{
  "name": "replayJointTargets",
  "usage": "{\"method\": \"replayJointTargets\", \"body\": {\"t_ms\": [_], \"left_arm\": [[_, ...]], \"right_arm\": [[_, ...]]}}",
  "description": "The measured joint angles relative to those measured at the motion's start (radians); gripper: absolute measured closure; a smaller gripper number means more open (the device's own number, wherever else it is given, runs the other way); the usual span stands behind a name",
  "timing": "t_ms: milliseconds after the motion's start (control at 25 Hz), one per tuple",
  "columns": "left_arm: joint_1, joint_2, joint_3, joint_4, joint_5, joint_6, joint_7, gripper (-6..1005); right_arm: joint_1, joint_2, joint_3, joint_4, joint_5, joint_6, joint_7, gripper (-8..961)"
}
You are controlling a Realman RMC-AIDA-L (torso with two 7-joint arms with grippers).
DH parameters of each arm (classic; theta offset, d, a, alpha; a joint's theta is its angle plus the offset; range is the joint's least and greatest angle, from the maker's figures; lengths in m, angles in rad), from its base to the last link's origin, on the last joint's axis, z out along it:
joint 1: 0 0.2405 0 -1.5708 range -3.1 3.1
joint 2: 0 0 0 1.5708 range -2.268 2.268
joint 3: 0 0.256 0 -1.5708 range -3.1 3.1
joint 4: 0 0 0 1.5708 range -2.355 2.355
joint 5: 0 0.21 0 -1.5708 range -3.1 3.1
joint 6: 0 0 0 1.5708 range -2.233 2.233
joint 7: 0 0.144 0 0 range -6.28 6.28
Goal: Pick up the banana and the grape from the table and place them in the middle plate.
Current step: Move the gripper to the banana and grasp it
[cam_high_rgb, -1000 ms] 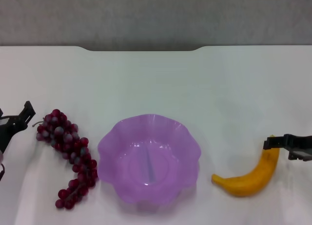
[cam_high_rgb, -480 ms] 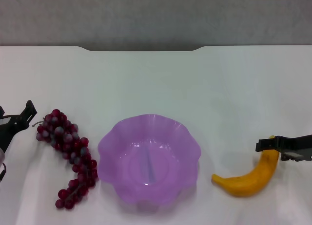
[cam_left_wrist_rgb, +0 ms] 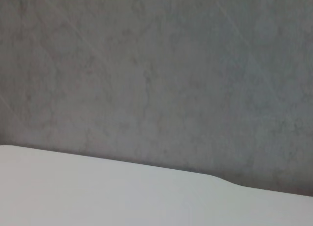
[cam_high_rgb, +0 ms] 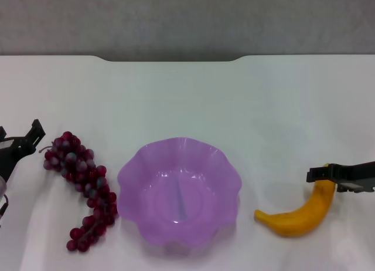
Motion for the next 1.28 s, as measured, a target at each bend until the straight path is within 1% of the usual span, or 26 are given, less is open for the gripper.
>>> {"method": "replayJointTargets", "body": {"t_ms": [320,840,1040,1280], "left_arm": [[-0.002,0.000,0.000,0.000,0.000,0.000,0.000,115],[-0.001,0.000,0.000,-0.004,0.000,0.000,0.000,116],[0.000,0.000,0.000,-0.005,0.000,0.000,0.000,117],[0.003,0.000,0.000,-0.007,0.000,0.000,0.000,117]], "right_arm": [[0.018,-0.001,-0.026,-0.039,-0.001,-0.019,0.000,169],[0.021,0.001,-0.048,-0.035,-0.002,-0.033,0.000,187],[0.021,0.000,-0.057,-0.033,-0.001,-0.031,0.000,388],[0.020,0.000,-0.080,-0.023,-0.002,-0.033,-0.008,417]]}}
